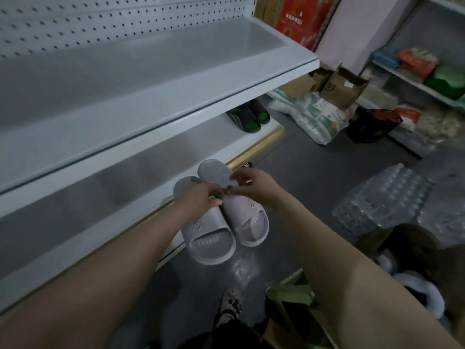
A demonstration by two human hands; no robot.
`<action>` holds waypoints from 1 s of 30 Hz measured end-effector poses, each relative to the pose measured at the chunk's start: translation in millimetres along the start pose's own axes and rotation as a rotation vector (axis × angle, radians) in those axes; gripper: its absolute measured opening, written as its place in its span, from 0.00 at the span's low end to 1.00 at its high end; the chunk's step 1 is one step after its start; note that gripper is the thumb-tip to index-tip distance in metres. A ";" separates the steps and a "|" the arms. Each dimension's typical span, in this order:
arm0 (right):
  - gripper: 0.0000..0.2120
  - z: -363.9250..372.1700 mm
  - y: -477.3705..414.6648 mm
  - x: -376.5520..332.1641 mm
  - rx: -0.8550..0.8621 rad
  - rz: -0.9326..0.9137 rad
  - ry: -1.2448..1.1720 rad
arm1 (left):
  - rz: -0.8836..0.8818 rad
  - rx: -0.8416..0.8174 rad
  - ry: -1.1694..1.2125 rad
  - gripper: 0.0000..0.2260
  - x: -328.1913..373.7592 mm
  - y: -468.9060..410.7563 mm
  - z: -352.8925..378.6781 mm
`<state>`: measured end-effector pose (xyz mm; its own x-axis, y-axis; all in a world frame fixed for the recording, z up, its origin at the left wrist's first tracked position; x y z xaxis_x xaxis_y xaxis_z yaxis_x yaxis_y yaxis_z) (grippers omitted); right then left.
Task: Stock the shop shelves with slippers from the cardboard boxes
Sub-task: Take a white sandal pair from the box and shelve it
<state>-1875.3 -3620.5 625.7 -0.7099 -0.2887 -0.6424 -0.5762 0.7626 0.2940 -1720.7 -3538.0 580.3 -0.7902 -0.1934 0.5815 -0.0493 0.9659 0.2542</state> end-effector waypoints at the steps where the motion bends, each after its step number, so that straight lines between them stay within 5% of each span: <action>1: 0.19 -8.5 -9.3 14.2 0.037 0.016 -0.097 | -0.024 0.025 0.029 0.11 0.4 -11.5 4.8; 4: 0.26 -29.6 -36.7 57.1 0.073 0.122 -0.162 | -0.069 0.111 0.093 0.09 -2.5 -39.6 13.9; 8: 0.33 -30.4 -76.5 103.7 -0.124 0.258 -0.082 | -0.115 0.246 0.169 0.09 -11.6 -73.4 14.0; 14: 0.26 -9.5 -127.1 128.3 -0.053 0.303 -0.197 | -0.106 0.323 0.140 0.08 -36.1 -128.2 0.6; 18: 0.21 -1.5 -156.9 138.7 0.008 0.399 -0.548 | -0.138 0.344 0.115 0.11 -48.5 -158.4 -6.8; 21: 0.23 -0.7 -182.2 147.9 0.047 0.412 -0.701 | -0.179 0.288 0.036 0.20 -55.8 -181.1 -4.7; 26: 0.27 -4.0 -230.2 162.4 0.109 0.410 -0.731 | -0.231 0.140 -0.082 0.50 -68.6 -210.4 5.8; 30: 0.26 -11.4 -271.5 169.0 0.129 0.419 -0.782 | -0.270 0.066 -0.152 0.55 -90.8 -233.6 15.0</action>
<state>-1843.5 -3882.9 445.4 -0.3453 0.4694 -0.8127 -0.2482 0.7894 0.5614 -1646.5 -3743.5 456.6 -0.8251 -0.4209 0.3769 -0.3049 0.8933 0.3302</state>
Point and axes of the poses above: each hand's wrist, its own y-axis away from the middle knuckle, its own z-axis out of the palm, x = y × z, the point moved 3 cm from there along -y, towards the middle knuckle, and after that the axes turned 2 degrees about -y, right-handed, at the moved point
